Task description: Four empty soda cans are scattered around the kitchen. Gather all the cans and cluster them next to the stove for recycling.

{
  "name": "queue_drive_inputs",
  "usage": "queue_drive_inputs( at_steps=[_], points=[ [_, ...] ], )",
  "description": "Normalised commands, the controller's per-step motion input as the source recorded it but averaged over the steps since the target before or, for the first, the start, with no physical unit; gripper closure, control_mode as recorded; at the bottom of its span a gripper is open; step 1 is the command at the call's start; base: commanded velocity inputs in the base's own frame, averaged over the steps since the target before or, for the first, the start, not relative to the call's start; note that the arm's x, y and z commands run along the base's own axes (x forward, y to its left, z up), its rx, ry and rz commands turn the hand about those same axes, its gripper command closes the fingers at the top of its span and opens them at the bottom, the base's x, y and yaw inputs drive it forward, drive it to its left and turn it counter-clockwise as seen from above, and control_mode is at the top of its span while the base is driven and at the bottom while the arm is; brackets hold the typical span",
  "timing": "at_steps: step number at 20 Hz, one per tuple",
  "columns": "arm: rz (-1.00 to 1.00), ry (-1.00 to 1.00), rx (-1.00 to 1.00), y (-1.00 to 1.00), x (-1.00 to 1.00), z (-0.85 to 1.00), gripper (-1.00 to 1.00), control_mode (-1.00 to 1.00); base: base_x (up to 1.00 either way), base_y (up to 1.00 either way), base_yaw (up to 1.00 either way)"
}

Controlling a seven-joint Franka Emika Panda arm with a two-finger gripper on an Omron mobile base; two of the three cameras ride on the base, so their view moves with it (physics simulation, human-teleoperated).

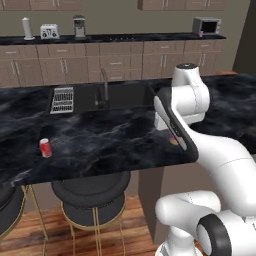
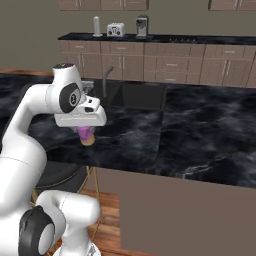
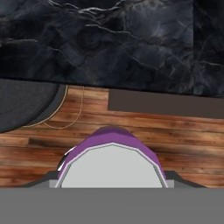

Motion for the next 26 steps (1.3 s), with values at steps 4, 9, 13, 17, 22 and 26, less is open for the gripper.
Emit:
queue_drive_inputs(
  at_steps=[4,9,13,17,22,26],
  points=[
    [0.0,0.0,0.0,0.0,0.0,0.0,1.0,1.0,-0.24,-0.4,0.01],
    [0.0,0.0,0.0,0.0,0.0,0.0,1.0,1.0,-0.32,-0.45,0.0],
    [0.0,0.0,0.0,0.0,0.0,0.0,1.0,1.0,-0.31,-0.37,0.0],
    [0.0,0.0,0.0,0.0,0.0,0.0,1.0,1.0,-0.34,-0.32,0.0],
    [0.0,0.0,0.0,0.0,0.0,0.0,1.0,1.0,-0.35,-0.35,0.0],
    [0.0,0.0,0.0,0.0,0.0,0.0,1.0,1.0,-0.35,-0.36,0.0]
  ],
)
